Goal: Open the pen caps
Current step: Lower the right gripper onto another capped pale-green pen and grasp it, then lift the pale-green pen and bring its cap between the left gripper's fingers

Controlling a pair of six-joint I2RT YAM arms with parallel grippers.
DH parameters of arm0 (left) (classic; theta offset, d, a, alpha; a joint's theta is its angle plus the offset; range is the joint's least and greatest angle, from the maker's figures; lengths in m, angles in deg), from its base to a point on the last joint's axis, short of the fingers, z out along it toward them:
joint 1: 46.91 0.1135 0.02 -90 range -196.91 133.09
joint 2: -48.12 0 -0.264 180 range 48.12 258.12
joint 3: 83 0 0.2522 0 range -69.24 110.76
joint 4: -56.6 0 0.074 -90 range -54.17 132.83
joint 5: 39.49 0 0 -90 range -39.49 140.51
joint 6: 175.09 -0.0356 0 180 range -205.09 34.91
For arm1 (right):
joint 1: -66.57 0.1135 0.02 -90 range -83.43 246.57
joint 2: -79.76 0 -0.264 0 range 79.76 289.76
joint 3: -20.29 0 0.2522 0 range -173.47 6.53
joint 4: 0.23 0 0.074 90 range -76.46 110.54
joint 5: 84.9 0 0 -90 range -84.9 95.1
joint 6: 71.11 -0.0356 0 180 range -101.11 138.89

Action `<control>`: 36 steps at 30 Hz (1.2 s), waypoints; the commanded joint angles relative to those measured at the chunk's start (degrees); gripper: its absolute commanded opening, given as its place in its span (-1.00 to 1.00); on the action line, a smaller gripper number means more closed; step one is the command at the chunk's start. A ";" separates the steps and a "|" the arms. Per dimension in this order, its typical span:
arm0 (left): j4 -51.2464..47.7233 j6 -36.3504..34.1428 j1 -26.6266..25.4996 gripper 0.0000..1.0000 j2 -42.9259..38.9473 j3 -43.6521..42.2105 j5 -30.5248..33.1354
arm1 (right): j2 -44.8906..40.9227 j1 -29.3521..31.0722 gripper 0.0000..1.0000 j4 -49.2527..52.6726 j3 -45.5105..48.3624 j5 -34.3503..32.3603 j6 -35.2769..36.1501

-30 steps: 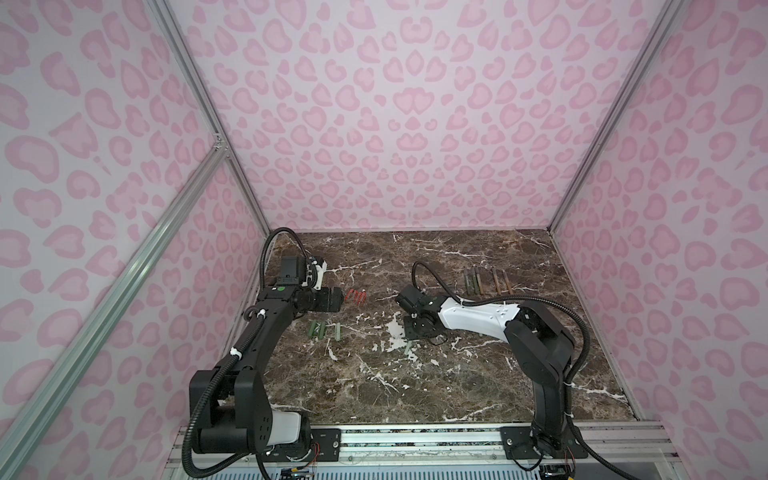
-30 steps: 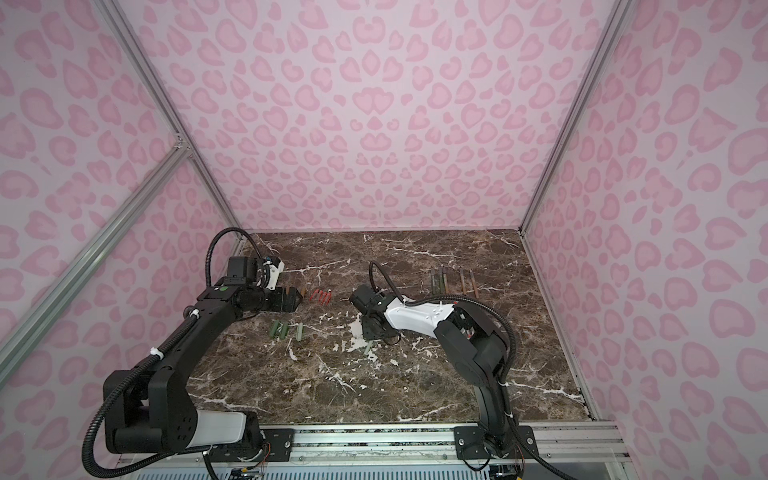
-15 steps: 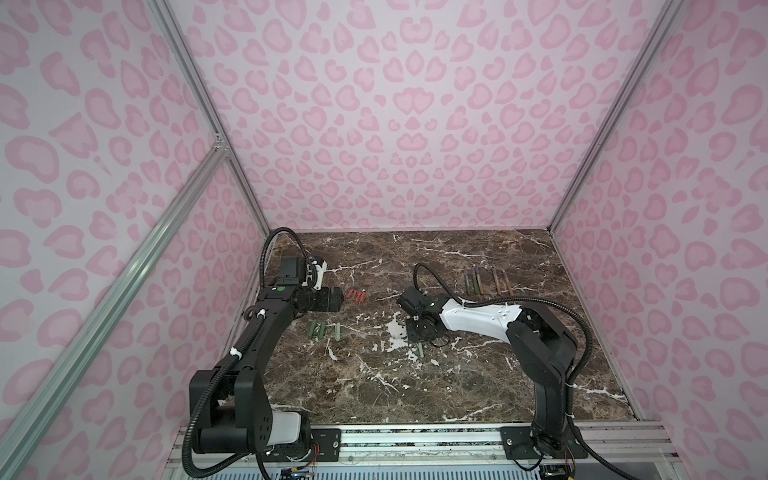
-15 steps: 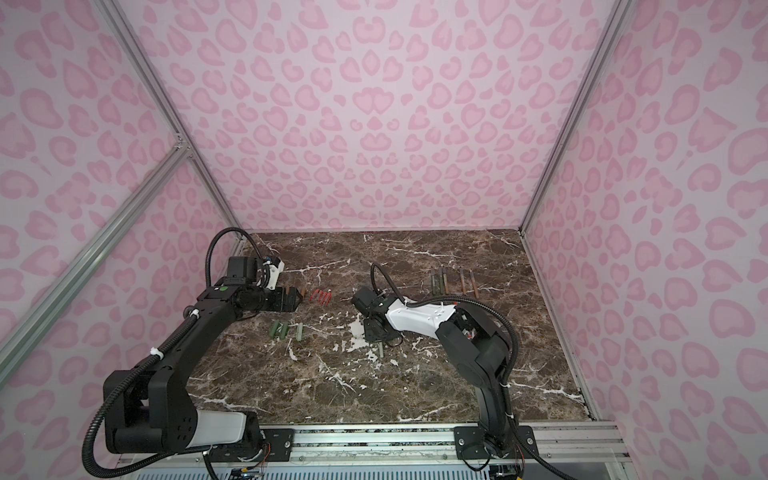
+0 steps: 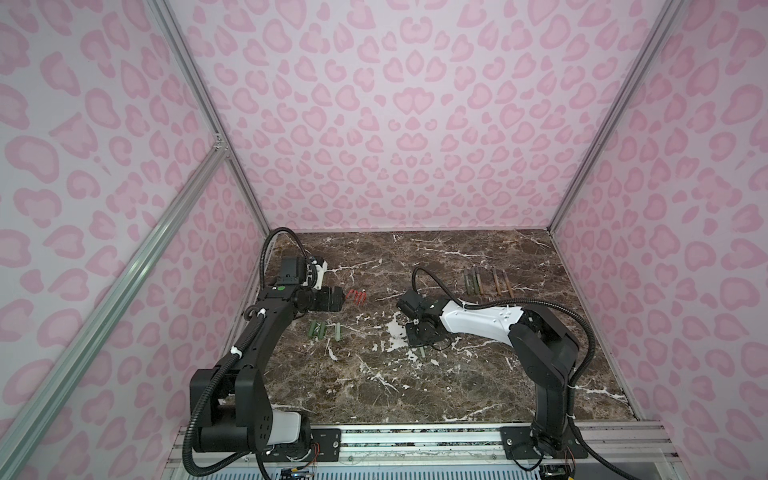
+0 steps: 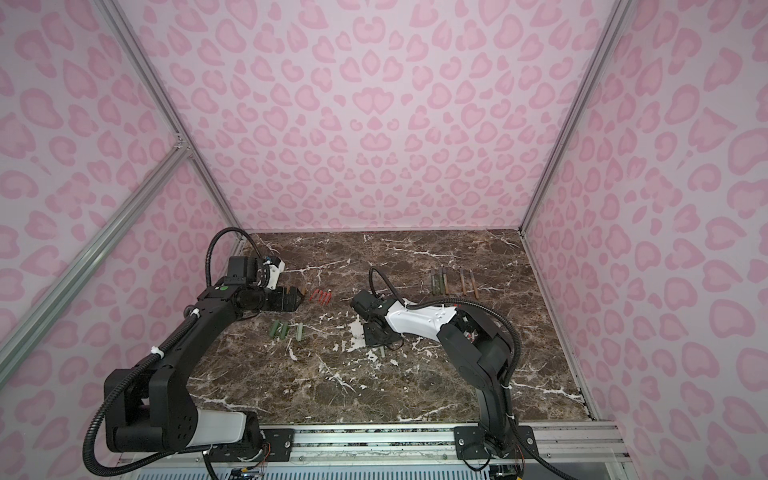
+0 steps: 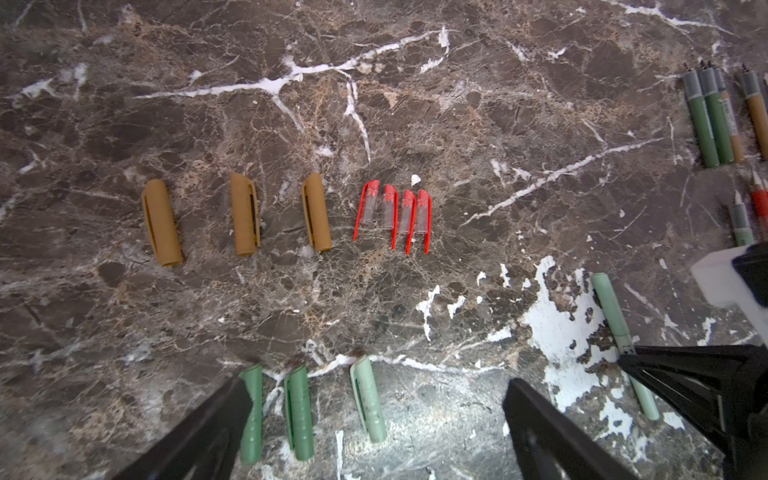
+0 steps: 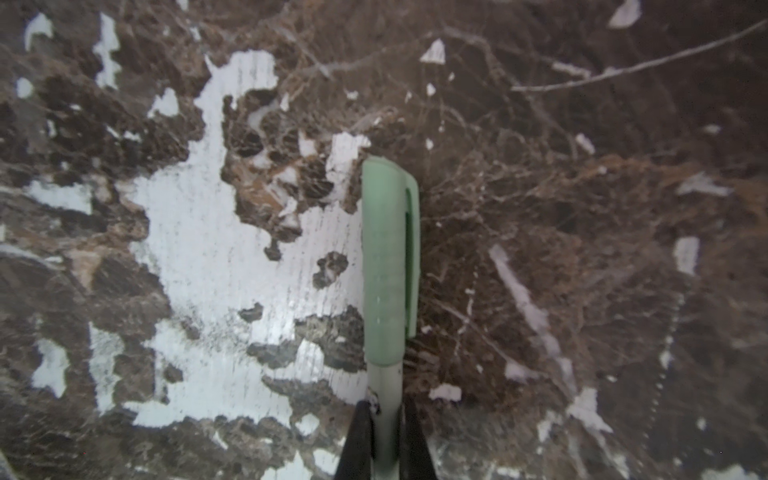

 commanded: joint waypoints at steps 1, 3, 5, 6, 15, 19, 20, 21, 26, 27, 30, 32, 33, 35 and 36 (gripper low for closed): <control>1.51 2.17 0.03 0.97 -0.10 0.93 -7.13 | -0.28 0.03 -0.89 0.10 -1.31 -0.89 2.38; 2.15 4.11 0.01 0.98 -0.20 1.04 -12.12 | -0.96 -0.14 -0.89 -0.16 -2.69 -1.60 3.25; 3.34 6.25 0.06 0.99 -0.29 0.98 -16.98 | -1.67 -0.19 -0.89 -1.83 -4.20 -0.92 5.07; 3.76 7.17 0.08 0.99 -0.29 0.89 -18.98 | -2.04 -0.15 -0.89 -3.01 -4.74 -0.18 5.93; 13.43 20.81 -0.04 0.84 0.33 -2.86 -33.61 | -8.37 1.60 -0.93 -21.98 -2.75 7.42 12.52; 13.89 21.27 -0.84 0.72 1.19 -3.07 -33.79 | -7.80 2.80 -0.95 -24.14 -4.67 9.85 14.41; 13.95 21.42 -1.10 0.68 1.42 -2.99 -34.16 | -7.54 3.08 -0.95 -24.28 -5.12 10.31 14.70; 13.98 21.45 -1.45 0.65 1.60 -2.80 -34.37 | -7.18 3.24 -0.95 -24.29 -5.51 10.59 14.72; 13.23 21.23 -2.80 0.40 2.17 -2.01 -34.32 | -5.56 4.15 -0.96 -24.12 -7.05 10.95 14.74; 13.23 21.17 -2.79 0.34 2.16 -2.06 -34.18 | -5.32 4.26 -0.96 -24.12 -7.12 10.91 14.72; 13.23 21.27 -2.95 0.15 2.43 -1.94 -33.99 | -4.97 4.67 -0.97 -24.14 -7.43 11.09 14.77; 13.27 21.34 -2.94 -0.04 2.53 -1.84 -33.96 | -4.81 4.84 -0.97 -24.21 -7.74 11.18 14.84; 13.24 21.32 -2.91 -0.15 2.55 -1.84 -33.87 | -4.72 4.84 -0.97 -24.34 -7.70 11.23 14.95; 13.29 21.32 -2.96 -0.35 2.69 -1.77 -33.81 | -4.59 4.92 -0.97 -24.55 -7.79 11.46 15.02; 13.24 21.33 -2.91 -0.48 2.78 -1.75 -33.78 | -4.48 4.95 -0.97 -24.51 -8.06 11.64 15.10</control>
